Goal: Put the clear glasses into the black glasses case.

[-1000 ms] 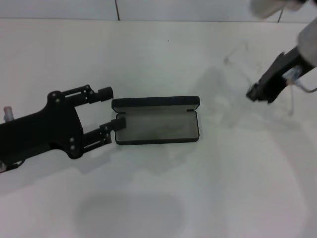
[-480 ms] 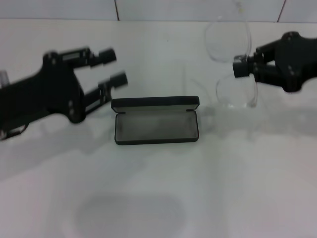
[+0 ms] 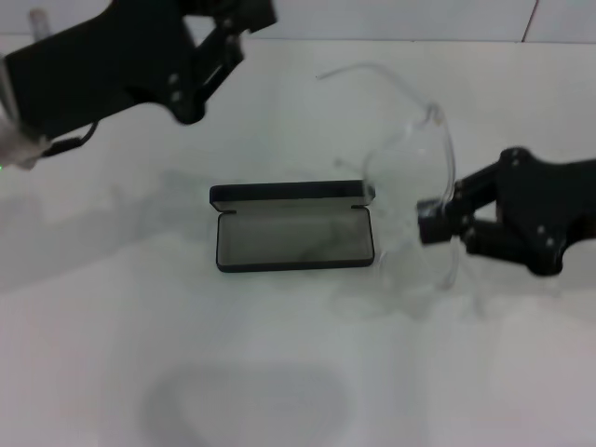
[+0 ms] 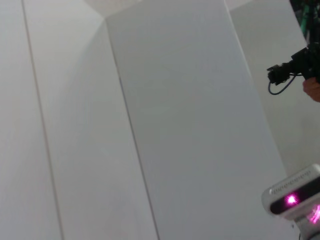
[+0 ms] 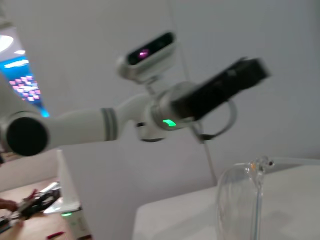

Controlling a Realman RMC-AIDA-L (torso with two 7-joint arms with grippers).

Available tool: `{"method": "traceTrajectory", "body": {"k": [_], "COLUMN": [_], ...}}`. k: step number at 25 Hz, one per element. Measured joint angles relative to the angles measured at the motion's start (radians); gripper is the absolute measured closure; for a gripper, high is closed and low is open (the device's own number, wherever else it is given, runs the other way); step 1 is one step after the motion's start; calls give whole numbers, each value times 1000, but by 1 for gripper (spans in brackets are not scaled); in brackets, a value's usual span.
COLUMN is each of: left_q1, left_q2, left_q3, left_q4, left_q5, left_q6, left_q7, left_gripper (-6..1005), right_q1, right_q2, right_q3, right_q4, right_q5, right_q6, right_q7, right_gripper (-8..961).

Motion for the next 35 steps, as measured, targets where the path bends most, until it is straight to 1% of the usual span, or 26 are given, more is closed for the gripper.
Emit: {"method": "traceTrajectory", "body": {"k": [4, 8, 10, 14, 18, 25, 29, 32, 35], "left_q1": [-46, -73, -77, -66, -50, -12, -1, 1, 2], "left_q2": [-1, -1, -1, -1, -2, -4, -4, -4, -4], "left_q3": [36, 118, 178, 276, 328, 356, 361, 354, 313], "left_q4": [-6, -8, -8, -9, -13, -18, -19, -15, -11], "left_q5": [2, 0, 2, 4, 4, -9, -13, -29, -66], "left_q6": [-24, -72, -107, -151, -164, -165, -165, -165, -165], "left_q7": [0, 0, 1, 33, 40, 39, 45, 55, 76], "left_gripper": [952, 949, 948, 948, 948, 947, 947, 947, 947], "right_q1": [5, 15, 23, 35, 41, 47, 48, 48, 45], "right_q2": [0, 3, 4, 4, 4, 1, 1, 2, 2], "right_q3": [-61, -114, -132, -141, -139, -132, -126, -127, -131], "right_q4": [14, 19, 26, 40, 41, 42, 42, 43, 43], "right_q5": [11, 23, 40, 82, 105, 139, 145, 145, 145], "right_q6": [-4, 4, 9, 18, 29, 35, 40, 40, 38], "right_q7": [-36, -51, -55, -68, -78, -94, -104, -105, -106], "right_gripper": [872, 872, 872, 873, 873, 873, 873, 873, 873]}}
